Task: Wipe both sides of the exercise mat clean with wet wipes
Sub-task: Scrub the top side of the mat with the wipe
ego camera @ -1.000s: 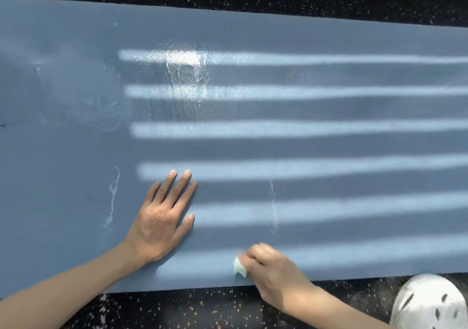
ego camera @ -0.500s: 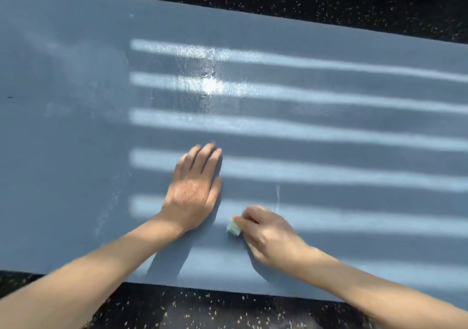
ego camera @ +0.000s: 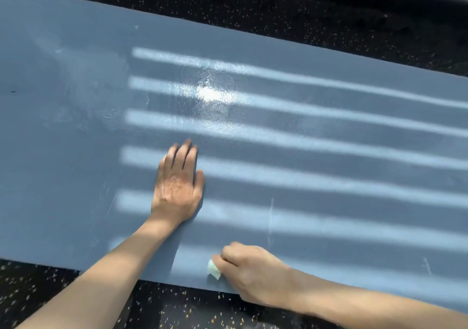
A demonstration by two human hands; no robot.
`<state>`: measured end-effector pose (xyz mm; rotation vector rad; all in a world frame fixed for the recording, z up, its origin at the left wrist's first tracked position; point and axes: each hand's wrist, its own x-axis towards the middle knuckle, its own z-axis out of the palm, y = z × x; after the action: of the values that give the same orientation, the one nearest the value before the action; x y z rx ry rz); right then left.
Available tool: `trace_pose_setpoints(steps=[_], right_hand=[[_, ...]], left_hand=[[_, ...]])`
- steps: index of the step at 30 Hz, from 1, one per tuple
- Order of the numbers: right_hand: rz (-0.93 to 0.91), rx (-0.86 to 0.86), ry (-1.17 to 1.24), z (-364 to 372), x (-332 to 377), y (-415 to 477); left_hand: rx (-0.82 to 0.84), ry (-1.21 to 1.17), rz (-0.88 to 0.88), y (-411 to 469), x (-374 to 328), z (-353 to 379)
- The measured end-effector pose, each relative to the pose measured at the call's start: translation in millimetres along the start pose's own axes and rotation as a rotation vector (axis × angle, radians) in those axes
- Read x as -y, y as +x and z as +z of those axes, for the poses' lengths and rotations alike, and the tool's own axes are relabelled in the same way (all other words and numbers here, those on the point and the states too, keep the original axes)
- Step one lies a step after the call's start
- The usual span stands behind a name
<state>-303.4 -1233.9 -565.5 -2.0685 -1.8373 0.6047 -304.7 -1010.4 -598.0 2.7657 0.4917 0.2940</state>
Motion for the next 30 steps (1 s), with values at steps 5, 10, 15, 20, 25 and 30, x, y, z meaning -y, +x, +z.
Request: trace_pose_setpoints(steps=[5, 10, 15, 20, 25, 30], right_hand=[[0.156, -0.273, -0.060, -31, -52, 43], [-0.027, -0.098, -0.064, -21, -42, 26], [0.154, -0.282, -0.079, -34, -83, 60], [0.021, -0.136, -0.085, -28, -74, 47], [0.210, -0.366, -0.031, -55, -103, 71], [0.098, -0.188, -0.047, -66, -108, 65]], left_hand=[[0.000, 0.011, -0.007, 1, -1, 2], [-0.007, 0.017, -0.013, 0, -2, 2], [-0.024, 0.030, -0.005, 1, -2, 4], [-0.037, 0.039, 0.013, 3, 0, 3], [-0.039, -0.013, -0.044, 28, -1, 1], [-0.066, -0.008, 0.001, 68, -13, 11]])
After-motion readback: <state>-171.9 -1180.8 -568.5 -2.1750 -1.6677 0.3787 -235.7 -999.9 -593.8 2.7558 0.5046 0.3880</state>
